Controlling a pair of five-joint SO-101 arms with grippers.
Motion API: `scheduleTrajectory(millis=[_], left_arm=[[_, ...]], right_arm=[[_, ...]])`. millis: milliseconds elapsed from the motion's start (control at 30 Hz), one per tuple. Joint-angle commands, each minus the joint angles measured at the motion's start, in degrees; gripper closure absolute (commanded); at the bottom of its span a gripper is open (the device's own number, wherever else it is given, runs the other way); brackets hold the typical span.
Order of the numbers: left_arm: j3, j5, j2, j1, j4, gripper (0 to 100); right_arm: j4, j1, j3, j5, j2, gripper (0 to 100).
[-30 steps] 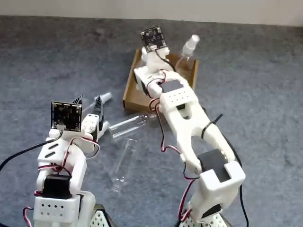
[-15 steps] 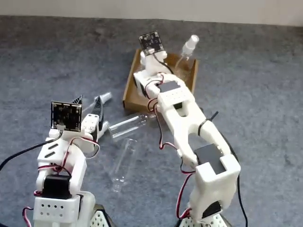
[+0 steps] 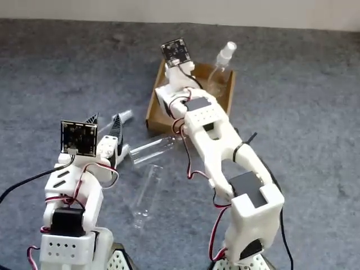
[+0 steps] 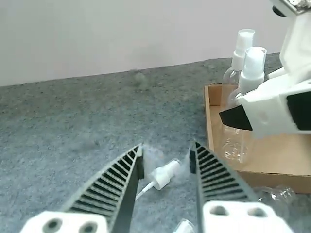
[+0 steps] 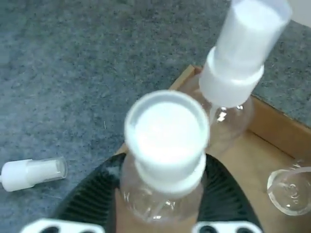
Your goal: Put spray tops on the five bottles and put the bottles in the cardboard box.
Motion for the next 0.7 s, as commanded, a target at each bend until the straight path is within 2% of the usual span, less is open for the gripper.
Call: scheduleTrajectory(millis=[0, 400, 667], left_arm=[[-0.3, 0.1, 0.1, -0.3, -1.1, 88], [-0.3, 0.1, 0.1, -0.3, -1.1, 88], [-0.3, 0.1, 0.1, -0.3, -1.1, 88]], right_arm=[[-1.1, -0.7, -2.8, 0.4, -0.4, 85.8], [-0.9, -0.7, -2.9, 0.4, -0.5, 76.9], [1.9, -0.7, -2.9, 0.4, -4.7, 76.2]])
